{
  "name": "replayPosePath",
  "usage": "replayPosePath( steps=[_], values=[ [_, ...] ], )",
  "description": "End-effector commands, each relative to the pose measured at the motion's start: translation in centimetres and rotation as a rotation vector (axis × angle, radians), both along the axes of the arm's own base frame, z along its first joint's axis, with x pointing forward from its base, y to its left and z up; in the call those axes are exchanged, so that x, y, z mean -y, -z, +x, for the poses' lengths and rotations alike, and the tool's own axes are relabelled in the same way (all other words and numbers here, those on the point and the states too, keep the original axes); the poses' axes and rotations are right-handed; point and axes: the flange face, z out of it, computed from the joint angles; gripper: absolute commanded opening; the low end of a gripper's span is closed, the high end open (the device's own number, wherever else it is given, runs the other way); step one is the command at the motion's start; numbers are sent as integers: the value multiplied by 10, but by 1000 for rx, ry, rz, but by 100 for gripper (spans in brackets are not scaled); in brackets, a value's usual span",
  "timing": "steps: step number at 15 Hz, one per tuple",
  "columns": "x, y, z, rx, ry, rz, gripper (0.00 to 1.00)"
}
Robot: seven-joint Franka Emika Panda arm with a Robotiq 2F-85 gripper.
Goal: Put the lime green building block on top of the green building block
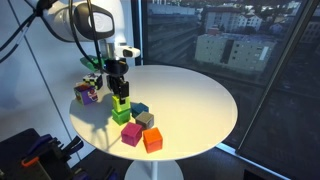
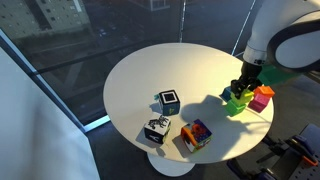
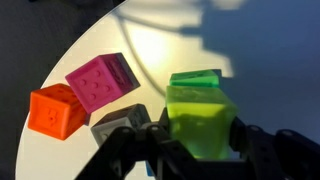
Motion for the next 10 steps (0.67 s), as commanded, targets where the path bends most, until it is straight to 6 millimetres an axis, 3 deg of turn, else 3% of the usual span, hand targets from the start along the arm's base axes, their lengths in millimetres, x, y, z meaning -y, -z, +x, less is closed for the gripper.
replayPosePath(
  steps=[1,10],
  values=[
    [4,2,-1,19,-27,-5,27],
    [0,9,-2,11,-44,11,27]
  ],
)
